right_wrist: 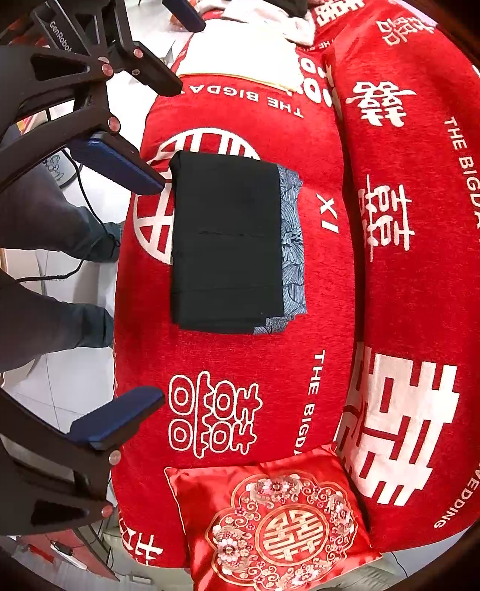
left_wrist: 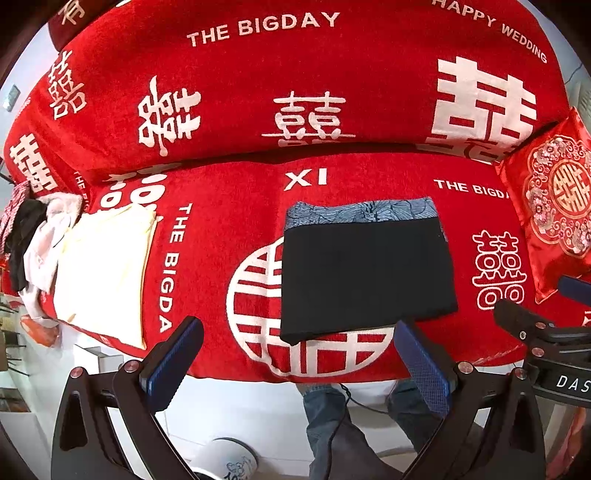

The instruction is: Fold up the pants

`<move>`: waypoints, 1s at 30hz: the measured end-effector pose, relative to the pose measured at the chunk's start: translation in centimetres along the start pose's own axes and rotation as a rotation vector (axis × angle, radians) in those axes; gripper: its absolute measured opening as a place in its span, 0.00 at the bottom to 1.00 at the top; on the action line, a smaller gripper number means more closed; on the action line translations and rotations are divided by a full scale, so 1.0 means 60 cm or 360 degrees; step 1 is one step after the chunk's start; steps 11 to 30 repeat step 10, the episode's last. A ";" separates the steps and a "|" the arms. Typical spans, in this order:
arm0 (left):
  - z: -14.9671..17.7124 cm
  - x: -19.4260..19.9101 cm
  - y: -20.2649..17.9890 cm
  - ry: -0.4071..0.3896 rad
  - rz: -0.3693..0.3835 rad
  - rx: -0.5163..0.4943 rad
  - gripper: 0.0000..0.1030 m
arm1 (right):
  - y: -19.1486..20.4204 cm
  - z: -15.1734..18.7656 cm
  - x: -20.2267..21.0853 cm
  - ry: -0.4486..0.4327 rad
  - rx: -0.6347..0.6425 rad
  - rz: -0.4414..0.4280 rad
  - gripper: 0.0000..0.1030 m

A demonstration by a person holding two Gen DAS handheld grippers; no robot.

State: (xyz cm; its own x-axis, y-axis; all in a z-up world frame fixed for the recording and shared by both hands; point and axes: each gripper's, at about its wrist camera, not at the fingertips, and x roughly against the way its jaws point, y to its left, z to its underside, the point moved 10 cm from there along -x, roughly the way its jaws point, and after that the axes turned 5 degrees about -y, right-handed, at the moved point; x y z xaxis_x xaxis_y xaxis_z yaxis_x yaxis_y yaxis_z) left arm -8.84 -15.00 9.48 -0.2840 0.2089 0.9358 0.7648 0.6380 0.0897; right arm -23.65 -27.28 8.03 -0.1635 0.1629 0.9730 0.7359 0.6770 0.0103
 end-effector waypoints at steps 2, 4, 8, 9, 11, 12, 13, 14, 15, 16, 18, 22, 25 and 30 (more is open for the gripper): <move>0.000 0.000 0.002 0.0000 0.0006 -0.0004 1.00 | 0.001 0.000 0.000 0.0001 -0.0001 0.0000 1.00; 0.000 -0.001 0.003 -0.0006 0.0018 0.0002 1.00 | 0.000 0.000 -0.001 0.0002 -0.0001 0.0001 1.00; -0.004 0.004 0.001 -0.0037 0.0050 0.0010 1.00 | 0.002 0.002 -0.002 0.0004 -0.0005 0.0003 1.00; -0.004 0.004 0.001 -0.0038 0.0050 0.0007 1.00 | 0.002 0.003 -0.002 0.0005 -0.0005 0.0004 1.00; -0.003 0.004 0.000 -0.0037 0.0047 0.0003 1.00 | 0.002 0.004 -0.003 0.0006 -0.0005 0.0004 1.00; -0.003 0.004 0.000 -0.0037 0.0047 0.0003 1.00 | 0.002 0.004 -0.003 0.0006 -0.0005 0.0004 1.00; -0.003 0.004 0.000 -0.0037 0.0047 0.0003 1.00 | 0.002 0.004 -0.003 0.0006 -0.0005 0.0004 1.00; -0.003 0.004 0.000 -0.0037 0.0047 0.0003 1.00 | 0.002 0.004 -0.003 0.0006 -0.0005 0.0004 1.00; -0.003 0.004 0.000 -0.0037 0.0047 0.0003 1.00 | 0.002 0.004 -0.003 0.0006 -0.0005 0.0004 1.00; -0.003 0.004 0.000 -0.0037 0.0047 0.0003 1.00 | 0.002 0.004 -0.003 0.0006 -0.0005 0.0004 1.00; -0.003 0.004 0.000 -0.0037 0.0047 0.0003 1.00 | 0.002 0.004 -0.003 0.0006 -0.0005 0.0004 1.00; -0.003 0.004 0.000 -0.0037 0.0047 0.0003 1.00 | 0.002 0.004 -0.003 0.0006 -0.0005 0.0004 1.00; -0.003 0.004 0.000 -0.0037 0.0047 0.0003 1.00 | 0.002 0.004 -0.003 0.0006 -0.0005 0.0004 1.00; -0.003 0.004 0.000 -0.0037 0.0047 0.0003 1.00 | 0.002 0.004 -0.003 0.0006 -0.0005 0.0004 1.00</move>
